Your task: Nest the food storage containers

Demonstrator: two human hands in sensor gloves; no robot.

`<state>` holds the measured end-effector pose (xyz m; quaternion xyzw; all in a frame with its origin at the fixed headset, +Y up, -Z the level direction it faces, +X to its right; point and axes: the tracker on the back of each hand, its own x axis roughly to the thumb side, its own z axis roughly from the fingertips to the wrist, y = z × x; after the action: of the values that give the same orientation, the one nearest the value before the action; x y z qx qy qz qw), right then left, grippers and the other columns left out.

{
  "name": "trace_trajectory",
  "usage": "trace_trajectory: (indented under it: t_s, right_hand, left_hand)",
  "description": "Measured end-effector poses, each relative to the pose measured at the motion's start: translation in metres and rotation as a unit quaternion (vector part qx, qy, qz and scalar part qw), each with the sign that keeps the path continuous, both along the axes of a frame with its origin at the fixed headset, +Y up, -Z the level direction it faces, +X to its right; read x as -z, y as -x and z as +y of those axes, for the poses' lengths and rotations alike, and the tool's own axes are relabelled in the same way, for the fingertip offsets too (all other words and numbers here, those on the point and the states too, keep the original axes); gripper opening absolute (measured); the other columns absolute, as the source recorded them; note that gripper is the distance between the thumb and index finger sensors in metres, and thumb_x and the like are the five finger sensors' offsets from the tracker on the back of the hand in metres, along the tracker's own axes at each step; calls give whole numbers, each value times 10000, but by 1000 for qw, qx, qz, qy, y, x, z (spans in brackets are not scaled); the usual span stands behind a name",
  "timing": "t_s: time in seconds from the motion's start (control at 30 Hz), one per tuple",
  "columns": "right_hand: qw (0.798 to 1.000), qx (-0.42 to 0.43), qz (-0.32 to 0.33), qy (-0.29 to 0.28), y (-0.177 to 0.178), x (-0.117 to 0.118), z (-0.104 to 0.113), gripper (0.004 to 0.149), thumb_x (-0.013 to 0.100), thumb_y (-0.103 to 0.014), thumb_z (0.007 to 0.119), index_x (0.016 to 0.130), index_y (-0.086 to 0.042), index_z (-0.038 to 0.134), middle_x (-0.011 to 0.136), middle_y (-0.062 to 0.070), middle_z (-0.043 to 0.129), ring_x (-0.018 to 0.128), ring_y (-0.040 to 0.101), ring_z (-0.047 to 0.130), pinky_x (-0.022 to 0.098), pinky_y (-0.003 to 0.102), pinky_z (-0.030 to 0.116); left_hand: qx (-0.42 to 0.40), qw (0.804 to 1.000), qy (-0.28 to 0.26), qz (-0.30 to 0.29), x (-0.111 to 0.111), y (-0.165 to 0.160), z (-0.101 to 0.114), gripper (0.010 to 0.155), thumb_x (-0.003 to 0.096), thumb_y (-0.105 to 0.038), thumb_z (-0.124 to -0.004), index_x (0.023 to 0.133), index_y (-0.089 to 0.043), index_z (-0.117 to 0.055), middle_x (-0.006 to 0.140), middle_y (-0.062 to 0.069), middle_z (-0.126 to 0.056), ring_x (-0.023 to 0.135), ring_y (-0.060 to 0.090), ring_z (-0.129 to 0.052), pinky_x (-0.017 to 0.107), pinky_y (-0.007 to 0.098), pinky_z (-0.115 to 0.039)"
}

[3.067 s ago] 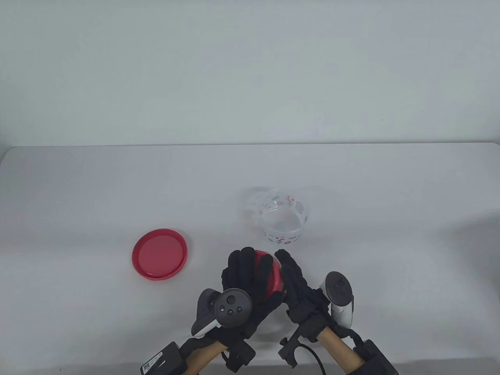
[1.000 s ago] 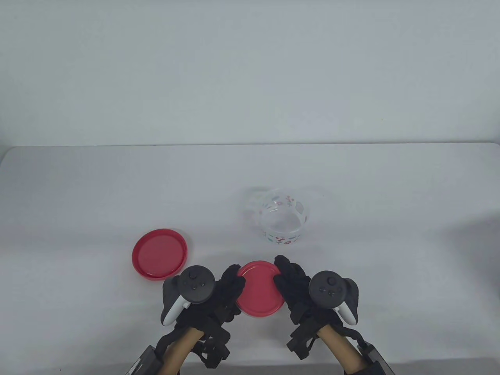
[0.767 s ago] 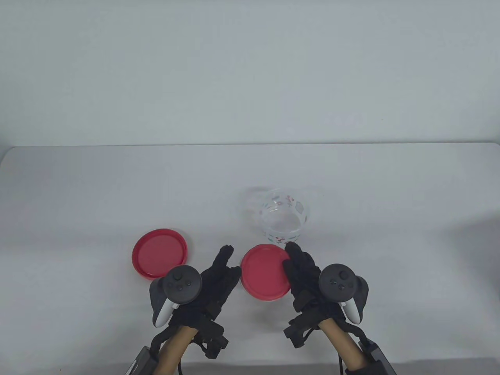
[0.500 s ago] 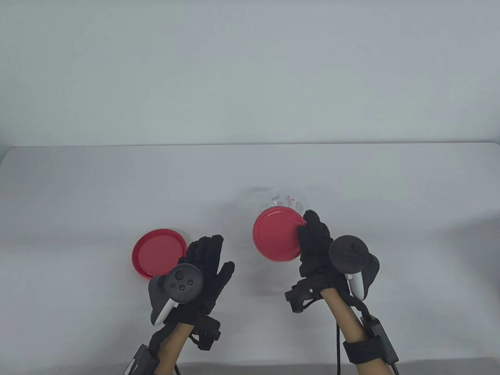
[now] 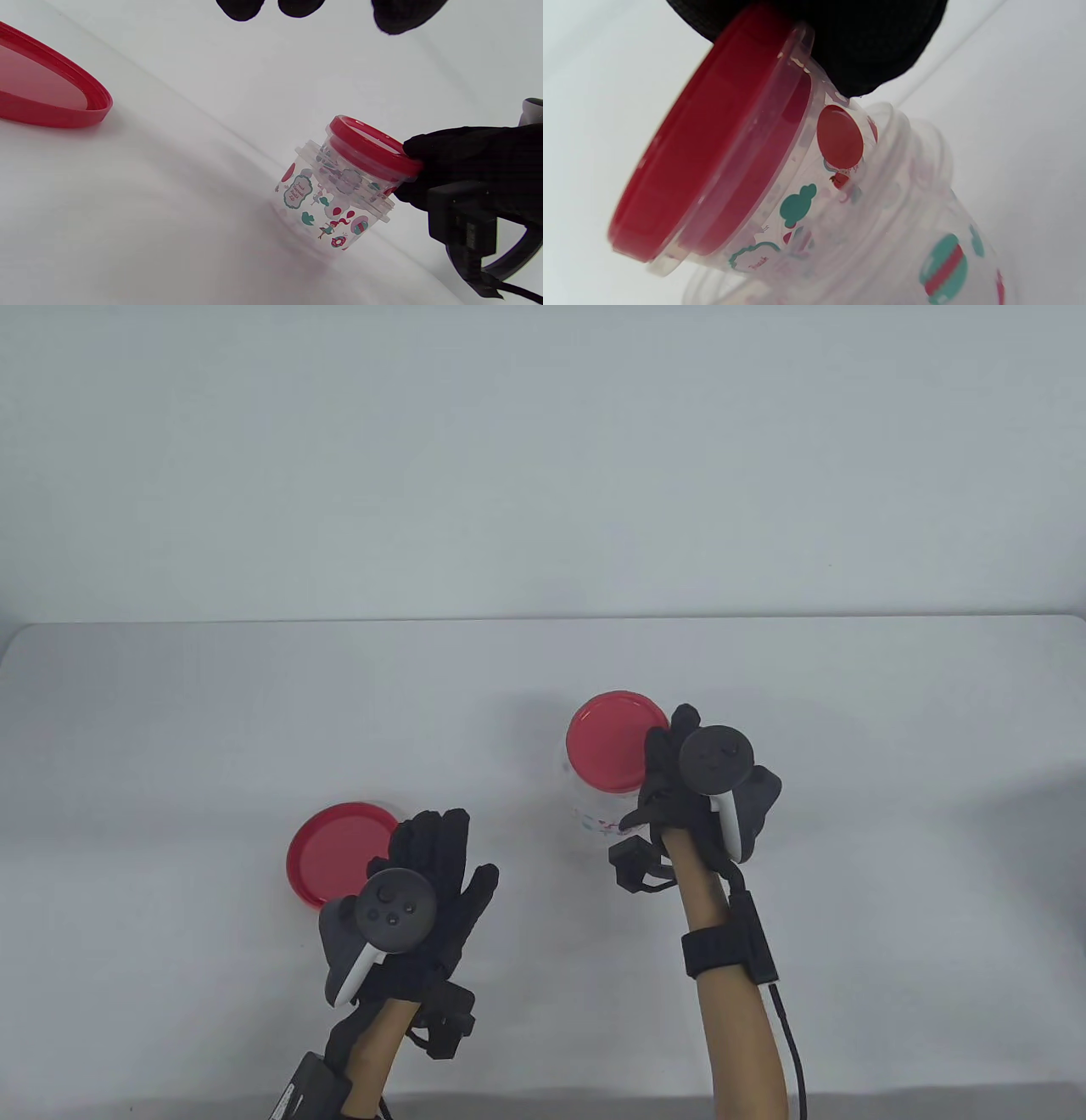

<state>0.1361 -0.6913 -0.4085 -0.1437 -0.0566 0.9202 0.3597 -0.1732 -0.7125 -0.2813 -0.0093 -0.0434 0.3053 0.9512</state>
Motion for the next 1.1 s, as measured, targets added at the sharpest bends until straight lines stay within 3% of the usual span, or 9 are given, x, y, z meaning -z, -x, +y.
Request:
trace_trajectory:
  t_s: [0.2, 0.43, 0.53, 0.63, 0.73, 0.9, 1.1]
  right_hand:
    - [997, -74, 2, 19, 6, 6, -5, 582, 641, -348, 629, 1109, -47, 458, 974, 218, 635, 620, 325, 770, 369, 326, 777]
    - [999, -33, 6, 42, 0, 5, 2, 591, 649, -366, 607, 1115, -39, 449, 1032, 249, 564, 652, 350, 775, 378, 353, 777]
    - [994, -112, -2, 13, -3, 6, 6, 579, 643, -367, 619, 1107, -48, 487, 1018, 237, 599, 643, 346, 791, 365, 346, 783]
    - [987, -152, 9, 49, -4, 10, -2, 584, 643, -369, 621, 1115, -58, 474, 1045, 239, 566, 658, 348, 789, 376, 354, 782]
    - [987, -134, 16, 90, -5, 14, -19, 577, 643, -346, 616, 1124, -71, 454, 1073, 247, 524, 667, 355, 793, 385, 365, 784]
    - [993, -71, 14, 98, -8, 17, -39, 535, 643, -272, 588, 1125, -91, 442, 1072, 248, 533, 607, 331, 851, 352, 359, 805]
    - [993, -45, 22, 103, -10, 14, -41, 537, 645, -280, 582, 1129, -97, 436, 1053, 247, 580, 596, 334, 859, 348, 357, 808]
  left_hand:
    - [-14, 1000, 10, 4, 2, 3, -2, 736, 624, -617, -485, 1237, -319, -208, 1316, 96, -231, 1184, 418, -165, 782, 663, -156]
    - [-15, 1000, 25, 3, 4, 4, -6, 733, 625, -614, -485, 1238, -320, -210, 1315, 103, -236, 1183, 420, -168, 782, 662, -155]
    - [-18, 999, 28, 4, 5, 5, -6, 734, 625, -614, -484, 1238, -319, -208, 1316, 101, -234, 1185, 414, -166, 782, 662, -153]
    - [-16, 999, 31, 3, 5, 4, -6, 732, 625, -613, -485, 1237, -321, -210, 1315, 102, -237, 1184, 418, -167, 782, 661, -154]
    - [-13, 999, 36, 3, 5, 4, -7, 732, 626, -613, -484, 1237, -323, -207, 1316, 98, -234, 1185, 416, -167, 782, 661, -151]
    - [-22, 999, 42, 6, 6, 6, -7, 733, 626, -612, -486, 1238, -321, -206, 1317, 99, -229, 1185, 415, -160, 782, 660, -146]
    - [-20, 999, 46, 5, 6, 5, -7, 732, 626, -612, -485, 1238, -323, -204, 1317, 97, -227, 1186, 415, -157, 782, 661, -142]
